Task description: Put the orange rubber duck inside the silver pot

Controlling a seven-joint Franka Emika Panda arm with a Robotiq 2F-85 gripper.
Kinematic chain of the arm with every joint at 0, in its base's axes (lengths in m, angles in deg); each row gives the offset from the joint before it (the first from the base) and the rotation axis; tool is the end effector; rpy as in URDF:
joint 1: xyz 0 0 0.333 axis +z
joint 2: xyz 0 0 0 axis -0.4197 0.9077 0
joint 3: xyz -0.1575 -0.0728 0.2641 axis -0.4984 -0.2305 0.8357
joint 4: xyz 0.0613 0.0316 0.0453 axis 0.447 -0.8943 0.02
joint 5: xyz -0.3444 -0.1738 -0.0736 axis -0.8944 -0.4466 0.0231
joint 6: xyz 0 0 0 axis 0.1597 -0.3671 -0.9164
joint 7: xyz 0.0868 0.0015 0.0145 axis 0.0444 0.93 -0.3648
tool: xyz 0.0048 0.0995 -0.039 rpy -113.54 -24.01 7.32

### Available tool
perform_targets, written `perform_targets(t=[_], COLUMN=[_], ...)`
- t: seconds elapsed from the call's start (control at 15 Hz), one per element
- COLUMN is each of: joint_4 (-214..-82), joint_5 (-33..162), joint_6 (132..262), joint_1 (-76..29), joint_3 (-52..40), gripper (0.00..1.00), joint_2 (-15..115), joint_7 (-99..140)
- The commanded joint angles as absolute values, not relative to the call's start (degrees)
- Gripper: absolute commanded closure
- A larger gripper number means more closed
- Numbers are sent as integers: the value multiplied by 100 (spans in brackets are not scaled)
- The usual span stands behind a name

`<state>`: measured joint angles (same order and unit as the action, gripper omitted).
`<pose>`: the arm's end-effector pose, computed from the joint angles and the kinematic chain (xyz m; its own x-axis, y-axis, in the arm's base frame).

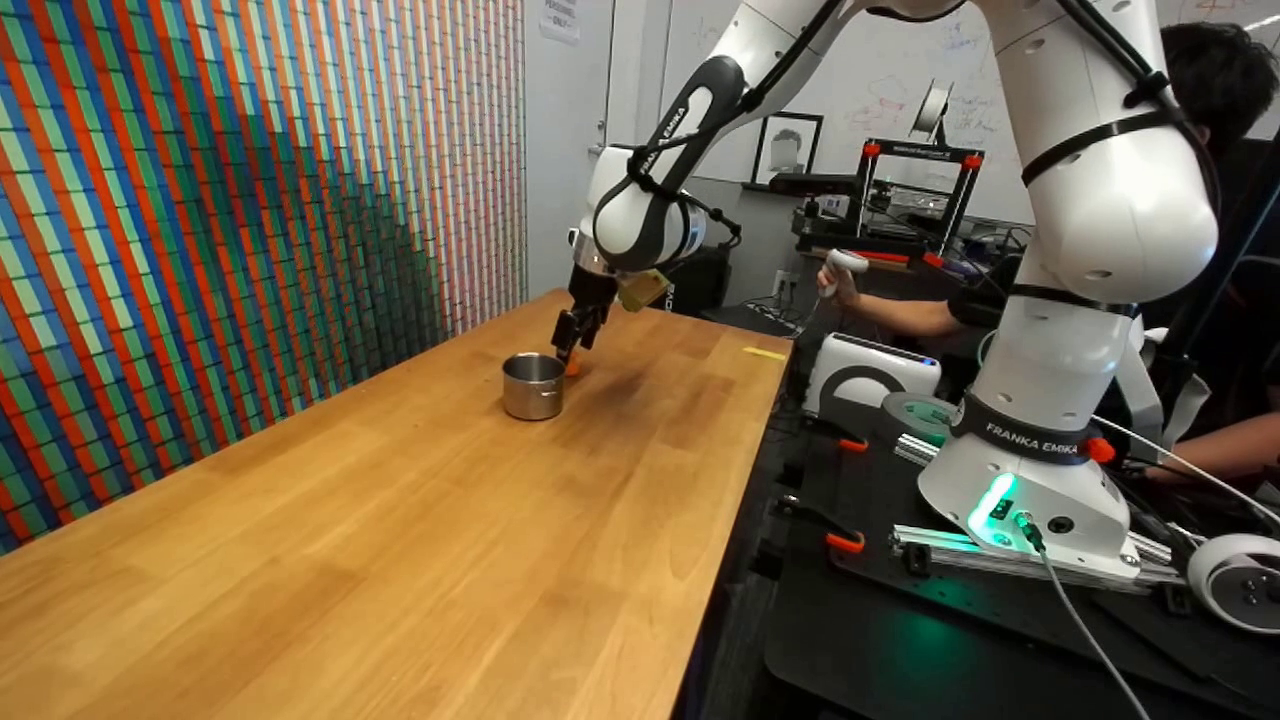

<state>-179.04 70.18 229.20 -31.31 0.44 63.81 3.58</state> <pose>0.5809 -0.0430 0.1690 0.9710 0.0891 0.2220 0.0903 -0.9959 0.0048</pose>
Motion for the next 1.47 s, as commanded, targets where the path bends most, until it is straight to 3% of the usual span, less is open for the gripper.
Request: perform_targets(t=[0.0,0.47,0.93,1.4], joint_4=[-17836,-17765,-17461,-17698], joint_5=[6765,6753,6933,8015], joint_6=[23465,23505,22909,21359], joint_1=[-3016,-3124,-3436,-3748], joint_3=[-107,-57,272,886], gripper=[26,81,80,79], joint_2=[6609,6740,6216,5398], joint_7=[499,514,403,37])
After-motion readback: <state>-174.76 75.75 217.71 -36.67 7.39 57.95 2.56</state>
